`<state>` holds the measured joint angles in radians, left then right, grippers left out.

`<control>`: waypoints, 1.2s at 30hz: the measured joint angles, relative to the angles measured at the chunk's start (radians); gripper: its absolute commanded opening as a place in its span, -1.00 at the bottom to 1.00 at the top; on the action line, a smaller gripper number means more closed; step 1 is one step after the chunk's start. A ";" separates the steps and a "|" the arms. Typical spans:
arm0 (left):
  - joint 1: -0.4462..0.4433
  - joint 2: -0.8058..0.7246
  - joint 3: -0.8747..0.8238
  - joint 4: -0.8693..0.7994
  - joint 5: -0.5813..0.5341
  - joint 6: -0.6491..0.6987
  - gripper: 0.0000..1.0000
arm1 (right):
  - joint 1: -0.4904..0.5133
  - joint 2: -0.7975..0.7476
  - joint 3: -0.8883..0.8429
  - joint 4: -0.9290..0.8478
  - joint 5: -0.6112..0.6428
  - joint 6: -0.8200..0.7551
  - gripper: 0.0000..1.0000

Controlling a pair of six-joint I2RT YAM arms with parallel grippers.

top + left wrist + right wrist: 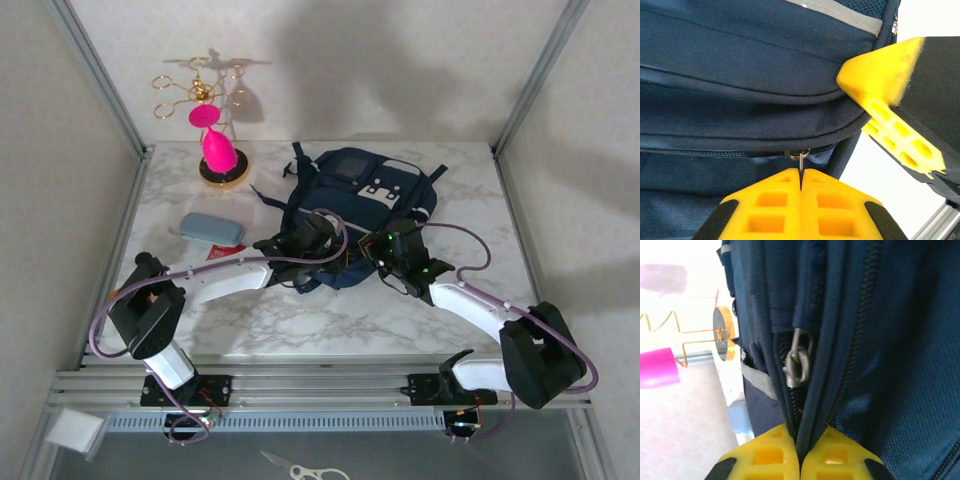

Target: Pack books, pencil case, and school supplies into a backpack

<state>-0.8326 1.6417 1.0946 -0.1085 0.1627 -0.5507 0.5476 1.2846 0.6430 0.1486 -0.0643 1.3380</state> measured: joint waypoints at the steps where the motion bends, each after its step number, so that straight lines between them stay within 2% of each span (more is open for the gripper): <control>1: 0.004 -0.015 -0.006 0.000 -0.005 0.000 -1.00 | -0.013 -0.006 0.000 -0.004 -0.014 -0.013 -1.00; 5: 0.017 -0.077 -0.031 0.000 -0.021 0.002 -1.00 | -0.121 -0.047 0.002 -0.039 -0.136 -0.102 -1.00; 9: -0.011 -0.064 0.011 0.003 -0.017 0.004 -1.00 | -0.362 -0.048 0.053 -0.152 -0.374 -0.264 -1.00; 12: -0.057 -0.021 0.064 -0.021 -0.016 0.011 -1.00 | -0.505 -0.048 0.059 -0.188 -0.402 -0.350 -1.00; 14: -0.062 0.001 0.069 -0.023 -0.009 0.021 -1.00 | -0.538 -0.048 0.060 -0.204 -0.402 -0.375 -0.88; 18: -0.029 0.072 0.076 -0.024 0.022 0.045 -1.00 | -0.515 -0.033 0.067 -0.206 -0.407 -0.386 -0.68; 19: -0.024 0.089 0.079 -0.022 0.029 0.051 -1.00 | -0.502 -0.027 0.070 -0.205 -0.403 -0.388 -0.57; 21: -0.022 0.107 0.078 -0.011 0.049 0.059 -1.00 | -0.480 -0.024 0.070 -0.199 -0.400 -0.382 -0.20; 24: -0.024 0.107 0.066 0.050 0.075 0.073 -1.00 | -0.460 -0.032 0.069 -0.186 -0.387 -0.368 0.11; 28: -0.023 0.148 0.096 0.081 0.090 0.088 -1.00 | -0.393 -0.067 0.069 -0.185 -0.323 -0.336 0.21; 33: -0.023 0.179 0.062 0.153 0.130 0.083 -1.00 | -0.248 -0.086 0.027 -0.131 -0.201 -0.249 0.29; 36: -0.023 0.179 0.055 0.178 0.131 0.080 -1.00 | -0.155 -0.065 0.005 -0.098 -0.125 -0.189 0.19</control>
<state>-0.8555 1.8206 1.1492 0.0692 0.2939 -0.4709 0.3927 1.2194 0.6476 0.0502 -0.1894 1.1488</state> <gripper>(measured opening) 0.053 0.633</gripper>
